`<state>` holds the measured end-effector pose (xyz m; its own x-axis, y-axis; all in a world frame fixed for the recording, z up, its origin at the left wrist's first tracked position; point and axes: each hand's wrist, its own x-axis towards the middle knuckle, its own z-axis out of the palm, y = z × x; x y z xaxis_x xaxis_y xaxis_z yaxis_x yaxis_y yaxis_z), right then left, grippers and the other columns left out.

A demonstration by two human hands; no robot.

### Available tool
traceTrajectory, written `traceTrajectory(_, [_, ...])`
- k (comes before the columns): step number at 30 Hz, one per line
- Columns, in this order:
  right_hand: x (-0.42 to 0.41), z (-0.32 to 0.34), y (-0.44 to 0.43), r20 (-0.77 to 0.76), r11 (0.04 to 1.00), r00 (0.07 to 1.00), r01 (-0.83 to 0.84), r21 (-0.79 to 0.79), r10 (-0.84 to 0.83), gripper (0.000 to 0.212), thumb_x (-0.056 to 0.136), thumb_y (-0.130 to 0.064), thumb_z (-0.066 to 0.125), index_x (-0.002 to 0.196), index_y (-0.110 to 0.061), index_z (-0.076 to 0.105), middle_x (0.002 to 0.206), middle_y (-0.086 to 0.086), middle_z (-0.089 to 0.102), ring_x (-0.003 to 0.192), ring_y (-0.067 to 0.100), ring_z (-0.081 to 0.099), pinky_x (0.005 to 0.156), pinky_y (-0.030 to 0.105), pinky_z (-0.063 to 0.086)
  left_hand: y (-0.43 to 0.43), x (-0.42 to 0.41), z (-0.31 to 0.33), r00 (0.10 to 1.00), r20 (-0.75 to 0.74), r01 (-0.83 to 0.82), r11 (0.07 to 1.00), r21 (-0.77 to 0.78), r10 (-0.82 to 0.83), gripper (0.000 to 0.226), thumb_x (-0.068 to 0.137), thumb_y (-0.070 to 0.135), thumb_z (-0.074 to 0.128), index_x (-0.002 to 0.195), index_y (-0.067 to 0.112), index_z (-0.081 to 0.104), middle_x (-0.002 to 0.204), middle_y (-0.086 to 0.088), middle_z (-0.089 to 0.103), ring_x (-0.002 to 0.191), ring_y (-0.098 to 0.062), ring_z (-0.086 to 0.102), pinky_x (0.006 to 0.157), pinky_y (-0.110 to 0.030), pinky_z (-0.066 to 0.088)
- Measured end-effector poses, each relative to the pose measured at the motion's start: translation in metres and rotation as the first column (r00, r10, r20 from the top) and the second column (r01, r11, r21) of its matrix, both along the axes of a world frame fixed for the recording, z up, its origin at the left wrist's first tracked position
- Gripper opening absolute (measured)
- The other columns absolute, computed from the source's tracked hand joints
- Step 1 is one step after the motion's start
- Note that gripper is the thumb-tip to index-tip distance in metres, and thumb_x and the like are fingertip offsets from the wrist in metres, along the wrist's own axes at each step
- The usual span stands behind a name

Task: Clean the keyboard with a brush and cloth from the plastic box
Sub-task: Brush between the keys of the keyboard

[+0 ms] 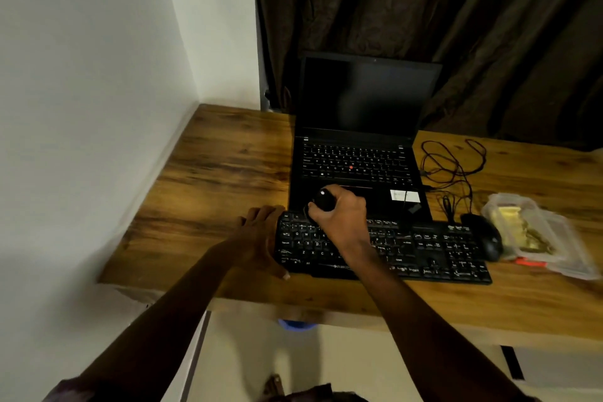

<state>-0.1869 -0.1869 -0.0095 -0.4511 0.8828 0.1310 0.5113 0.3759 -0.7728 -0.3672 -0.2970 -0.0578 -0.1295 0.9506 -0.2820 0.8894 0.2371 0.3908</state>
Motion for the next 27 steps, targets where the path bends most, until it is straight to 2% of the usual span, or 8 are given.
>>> traceTrajectory(2, [-0.008,0.001,-0.005,0.002,0.999,0.999,-0.035,0.018,0.035,0.013,0.081,-0.028,0.078,0.09,-0.023,0.071,0.076,-0.009,0.069,0.071,0.005,0.067,0.065,0.028,0.061,0.0,0.002,0.006,1.0,-0.007,-0.003,1.0,-0.026,0.003,0.163,0.02,0.096,0.058,0.156,0.027,0.003,0.155,0.003,0.015,0.141,-0.025,0.013,0.113,-0.052,0.021])
traceTrajectory(4, [-0.014,0.002,-0.008,-0.024,0.998,0.997,-0.067,-0.002,0.067,0.016,0.081,-0.028,0.079,0.093,-0.021,0.072,0.079,-0.008,0.07,0.074,0.004,0.067,0.067,0.026,0.06,-0.001,0.005,0.009,1.0,-0.007,-0.004,0.999,-0.042,0.004,0.158,0.029,0.085,0.076,0.156,0.028,0.001,0.156,0.004,0.013,0.142,-0.025,0.011,0.114,-0.054,0.02])
traceTrajectory(6, [-0.014,0.0,-0.011,-0.046,0.997,0.997,-0.07,-0.031,0.069,0.015,0.081,-0.027,0.079,0.092,-0.021,0.071,0.079,-0.008,0.07,0.073,0.003,0.067,0.065,0.026,0.06,-0.002,0.006,0.008,1.0,-0.003,-0.005,0.999,-0.036,0.005,0.152,0.038,0.077,0.083,0.156,0.028,0.002,0.155,0.005,0.014,0.142,-0.025,0.012,0.114,-0.053,0.021])
traceTrajectory(11, [0.002,-0.005,-0.004,-0.022,0.999,0.999,0.04,-0.028,-0.041,0.014,0.083,-0.029,0.078,0.091,-0.022,0.069,0.076,-0.008,0.067,0.069,0.005,0.067,0.063,0.03,0.061,-0.001,0.001,0.006,1.0,0.023,-0.008,1.0,-0.016,0.008,0.163,0.017,0.094,0.059,0.156,0.028,0.005,0.156,0.005,0.016,0.143,-0.025,0.012,0.113,-0.052,0.021])
traceTrajectory(16, [-0.004,-0.003,-0.006,0.01,0.998,0.998,0.061,0.029,-0.061,0.014,0.083,-0.032,0.077,0.088,-0.023,0.067,0.073,-0.01,0.066,0.068,0.005,0.066,0.063,0.031,0.06,0.0,0.002,0.008,1.0,0.017,0.009,1.0,-0.013,-0.008,0.149,0.037,0.073,0.086,0.155,0.027,0.007,0.155,0.005,0.016,0.141,-0.023,0.013,0.113,-0.05,0.02])
traceTrajectory(21, [-0.032,-0.005,-0.015,-0.032,0.999,0.999,0.031,-0.035,-0.032,0.014,0.078,-0.033,0.077,0.083,-0.022,0.07,0.072,-0.008,0.068,0.068,0.005,0.067,0.063,0.034,0.06,0.003,0.004,0.005,0.999,-0.045,-0.016,0.997,-0.071,0.012,0.149,0.04,0.074,0.085,0.155,0.027,0.002,0.156,0.005,0.011,0.143,-0.024,0.011,0.116,-0.053,0.019])
traceTrajectory(24, [-0.039,-0.004,-0.017,-0.087,0.996,0.995,0.043,-0.08,-0.05,0.012,0.077,-0.029,0.08,0.083,-0.022,0.072,0.074,-0.008,0.071,0.069,0.005,0.068,0.064,0.033,0.06,0.004,0.001,-0.001,1.0,-0.025,-0.006,0.999,-0.045,0.005,0.151,0.038,0.074,0.085,0.154,0.027,0.0,0.152,0.004,0.013,0.141,-0.025,0.013,0.115,-0.052,0.018])
traceTrajectory(27, [-0.03,-0.004,-0.012,-0.07,0.992,0.992,0.099,-0.074,-0.104,0.01,0.079,-0.027,0.08,0.081,-0.022,0.072,0.072,-0.009,0.07,0.067,0.004,0.068,0.065,0.032,0.061,0.003,-0.002,-0.005,1.0,-0.001,0.004,1.0,-0.024,-0.004,0.149,0.038,0.074,0.085,0.154,0.028,0.003,0.152,0.005,0.014,0.141,-0.023,0.012,0.115,-0.052,0.014])
